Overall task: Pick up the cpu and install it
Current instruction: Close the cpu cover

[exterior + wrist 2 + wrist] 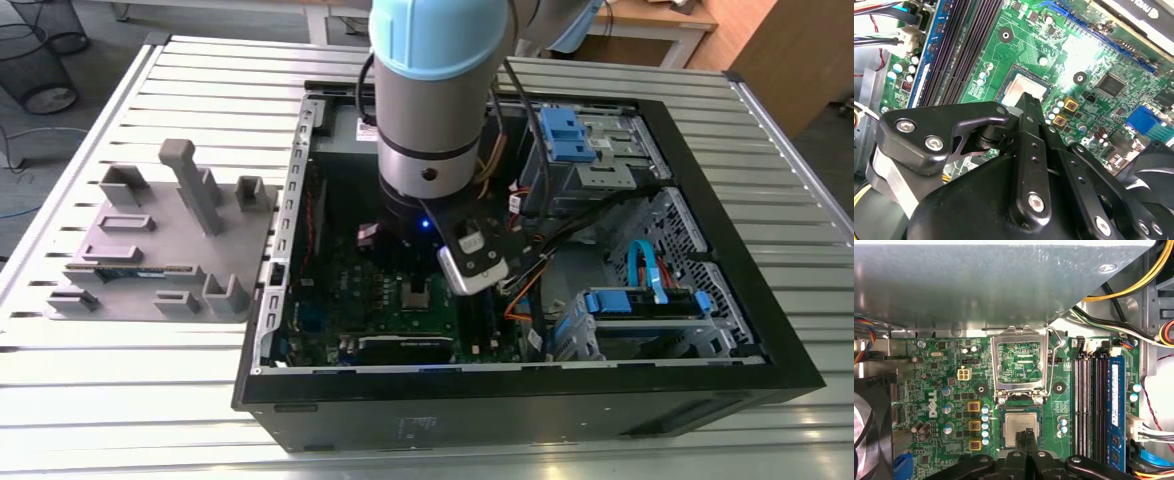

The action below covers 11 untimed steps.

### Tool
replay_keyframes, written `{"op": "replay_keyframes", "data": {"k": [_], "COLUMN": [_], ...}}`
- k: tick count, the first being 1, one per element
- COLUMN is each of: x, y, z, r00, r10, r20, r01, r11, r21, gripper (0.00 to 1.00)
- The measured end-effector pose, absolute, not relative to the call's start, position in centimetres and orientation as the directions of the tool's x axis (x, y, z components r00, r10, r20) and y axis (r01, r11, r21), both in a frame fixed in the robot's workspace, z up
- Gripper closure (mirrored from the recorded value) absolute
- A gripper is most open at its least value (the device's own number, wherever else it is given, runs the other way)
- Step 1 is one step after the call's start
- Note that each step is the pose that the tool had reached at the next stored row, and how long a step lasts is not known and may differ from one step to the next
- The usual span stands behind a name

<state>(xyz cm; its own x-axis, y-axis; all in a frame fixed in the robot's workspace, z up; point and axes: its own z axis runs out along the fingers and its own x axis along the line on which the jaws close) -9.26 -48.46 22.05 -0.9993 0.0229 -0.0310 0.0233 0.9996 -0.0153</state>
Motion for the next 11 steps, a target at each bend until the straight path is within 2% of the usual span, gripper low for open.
{"op": "replay_keyframes", "data": {"k": [11], "x": [-9.26], "y": [-48.46], "z": [22.54], "r00": [-0.999], "r10": [0.023], "r20": [-0.031], "r01": [0.023], "r11": [1.000], "r21": [-0.016], "gripper": [0.89]}}
